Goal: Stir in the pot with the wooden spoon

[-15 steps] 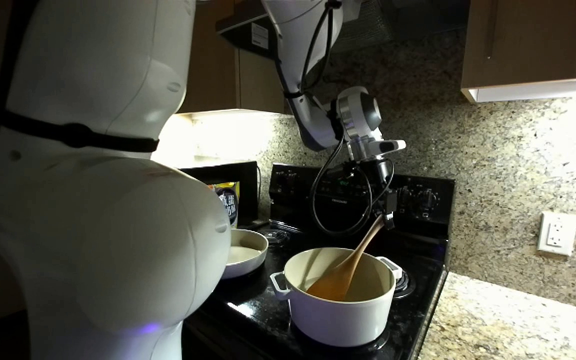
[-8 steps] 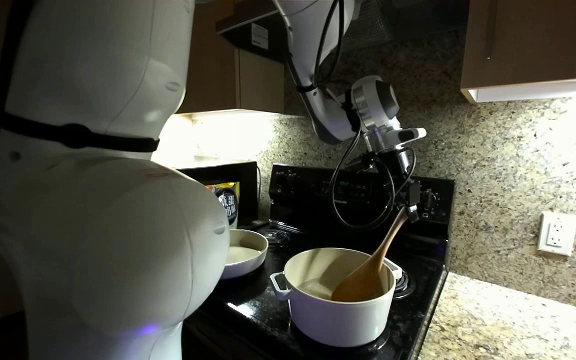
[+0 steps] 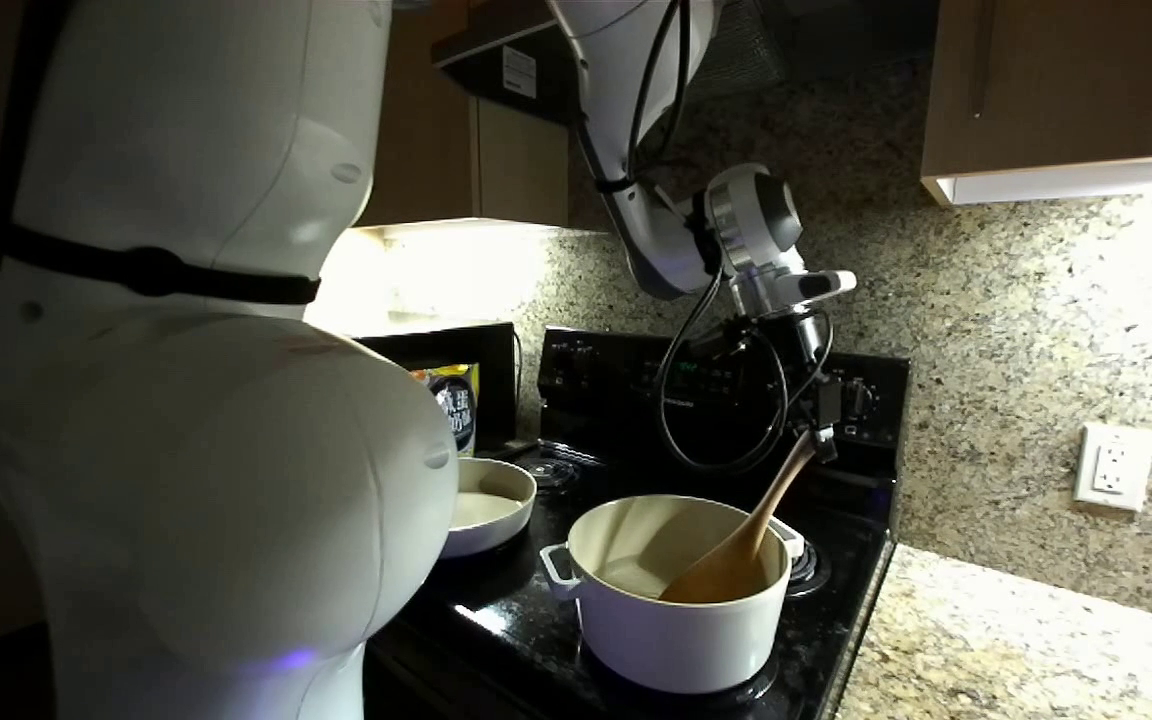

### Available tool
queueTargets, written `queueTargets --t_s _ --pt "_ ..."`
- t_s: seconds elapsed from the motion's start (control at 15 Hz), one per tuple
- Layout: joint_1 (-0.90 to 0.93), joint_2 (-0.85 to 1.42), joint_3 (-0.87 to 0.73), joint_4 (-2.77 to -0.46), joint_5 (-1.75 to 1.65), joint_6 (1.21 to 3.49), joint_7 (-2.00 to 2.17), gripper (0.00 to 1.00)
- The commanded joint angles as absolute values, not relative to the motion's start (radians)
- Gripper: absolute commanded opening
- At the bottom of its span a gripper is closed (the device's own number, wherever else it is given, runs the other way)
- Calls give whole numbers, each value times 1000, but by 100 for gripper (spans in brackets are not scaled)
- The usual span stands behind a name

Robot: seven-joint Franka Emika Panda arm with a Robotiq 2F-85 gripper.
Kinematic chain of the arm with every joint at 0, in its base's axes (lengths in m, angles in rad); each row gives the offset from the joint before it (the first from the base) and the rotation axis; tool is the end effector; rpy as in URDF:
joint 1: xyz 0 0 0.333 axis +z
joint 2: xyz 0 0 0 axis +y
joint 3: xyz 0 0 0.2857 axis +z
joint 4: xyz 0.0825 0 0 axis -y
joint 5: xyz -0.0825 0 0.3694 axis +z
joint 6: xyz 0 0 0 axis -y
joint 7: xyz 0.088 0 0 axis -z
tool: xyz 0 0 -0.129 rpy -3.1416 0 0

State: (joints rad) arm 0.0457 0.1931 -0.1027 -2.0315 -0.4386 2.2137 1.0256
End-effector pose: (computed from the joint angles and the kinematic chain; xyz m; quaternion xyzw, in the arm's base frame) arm 0.5666 -0.0531 0.3132 0.9030 -0.3887 0.0800 0.1648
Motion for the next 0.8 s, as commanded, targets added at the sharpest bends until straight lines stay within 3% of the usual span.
queueTargets --t_s 0.0,0.73 --pt "52 200 -68 -2028 -381 2203 984 8" --pt "47 176 -80 -1986 -402 2166 963 8"
